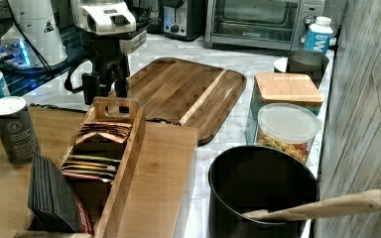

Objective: Open the drawer.

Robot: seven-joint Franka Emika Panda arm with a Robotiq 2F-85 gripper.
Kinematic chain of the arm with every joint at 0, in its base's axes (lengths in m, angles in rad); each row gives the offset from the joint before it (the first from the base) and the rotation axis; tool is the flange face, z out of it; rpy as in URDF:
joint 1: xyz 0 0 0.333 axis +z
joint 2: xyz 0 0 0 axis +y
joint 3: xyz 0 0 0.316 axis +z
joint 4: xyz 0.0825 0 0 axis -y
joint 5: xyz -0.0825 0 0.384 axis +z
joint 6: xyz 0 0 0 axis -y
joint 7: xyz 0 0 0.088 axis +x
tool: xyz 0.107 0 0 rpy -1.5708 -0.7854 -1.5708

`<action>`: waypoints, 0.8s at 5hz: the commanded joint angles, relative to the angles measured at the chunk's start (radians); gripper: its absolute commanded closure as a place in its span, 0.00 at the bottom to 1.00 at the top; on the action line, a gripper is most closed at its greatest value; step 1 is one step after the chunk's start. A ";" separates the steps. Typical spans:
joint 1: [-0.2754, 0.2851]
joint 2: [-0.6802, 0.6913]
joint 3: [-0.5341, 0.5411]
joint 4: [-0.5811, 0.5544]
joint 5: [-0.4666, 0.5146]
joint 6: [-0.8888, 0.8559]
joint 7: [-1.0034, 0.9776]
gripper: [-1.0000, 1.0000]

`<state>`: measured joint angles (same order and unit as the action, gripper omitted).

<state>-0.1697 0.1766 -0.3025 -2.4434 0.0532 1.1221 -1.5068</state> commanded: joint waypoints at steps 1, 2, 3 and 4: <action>0.174 -0.128 0.087 -0.313 -0.036 0.167 0.246 0.00; 0.274 -0.193 0.072 -0.391 -0.143 0.173 0.446 0.00; 0.307 -0.198 0.141 -0.423 -0.065 0.190 0.435 0.00; 0.351 -0.195 0.170 -0.449 -0.003 0.233 0.425 0.00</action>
<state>0.0342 -0.0228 -0.2333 -2.7734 0.0227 1.3584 -1.0879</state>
